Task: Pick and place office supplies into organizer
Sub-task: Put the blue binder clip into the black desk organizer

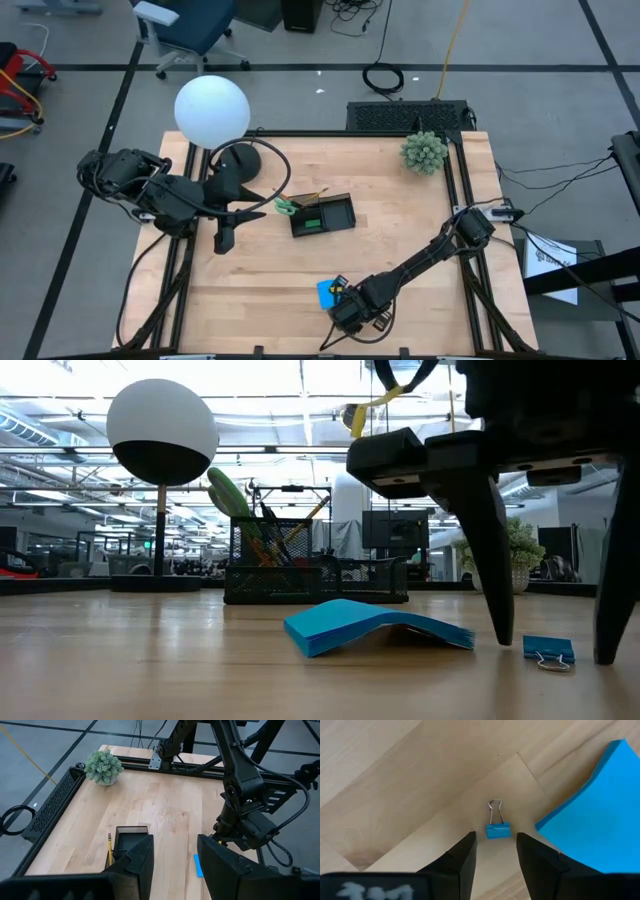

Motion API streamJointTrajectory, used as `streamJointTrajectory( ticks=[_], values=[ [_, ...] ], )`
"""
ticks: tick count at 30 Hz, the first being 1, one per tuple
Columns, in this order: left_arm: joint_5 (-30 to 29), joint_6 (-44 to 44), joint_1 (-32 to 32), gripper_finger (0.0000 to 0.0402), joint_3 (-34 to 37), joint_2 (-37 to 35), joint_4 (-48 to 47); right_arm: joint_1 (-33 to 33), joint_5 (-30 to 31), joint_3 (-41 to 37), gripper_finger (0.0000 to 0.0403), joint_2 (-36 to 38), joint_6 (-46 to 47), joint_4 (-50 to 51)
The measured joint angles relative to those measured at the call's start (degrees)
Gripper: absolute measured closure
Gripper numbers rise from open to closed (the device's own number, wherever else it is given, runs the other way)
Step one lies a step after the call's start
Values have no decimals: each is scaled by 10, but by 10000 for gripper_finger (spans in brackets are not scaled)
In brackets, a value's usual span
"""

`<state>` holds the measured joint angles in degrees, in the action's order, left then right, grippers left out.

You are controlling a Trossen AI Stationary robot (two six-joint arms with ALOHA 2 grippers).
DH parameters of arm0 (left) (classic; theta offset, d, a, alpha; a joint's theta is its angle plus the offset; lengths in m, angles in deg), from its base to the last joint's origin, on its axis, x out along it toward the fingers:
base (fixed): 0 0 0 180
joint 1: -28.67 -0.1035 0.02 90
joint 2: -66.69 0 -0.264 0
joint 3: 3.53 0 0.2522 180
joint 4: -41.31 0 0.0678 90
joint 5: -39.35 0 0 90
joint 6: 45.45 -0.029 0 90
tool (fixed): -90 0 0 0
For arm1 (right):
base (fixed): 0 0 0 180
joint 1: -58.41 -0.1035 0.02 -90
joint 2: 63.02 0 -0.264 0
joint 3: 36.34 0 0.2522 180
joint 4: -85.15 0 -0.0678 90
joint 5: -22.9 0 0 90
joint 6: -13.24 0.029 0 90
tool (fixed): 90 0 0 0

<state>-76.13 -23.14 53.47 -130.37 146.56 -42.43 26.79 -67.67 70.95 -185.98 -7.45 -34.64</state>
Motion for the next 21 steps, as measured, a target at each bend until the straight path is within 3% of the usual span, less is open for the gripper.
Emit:
streamJointTrajectory(
  ticks=[21],
  values=[
    [0, 0, 0, 256, 0, 0, 0, -1, -21, -6, 269, 0, -1, -33]
  ],
)
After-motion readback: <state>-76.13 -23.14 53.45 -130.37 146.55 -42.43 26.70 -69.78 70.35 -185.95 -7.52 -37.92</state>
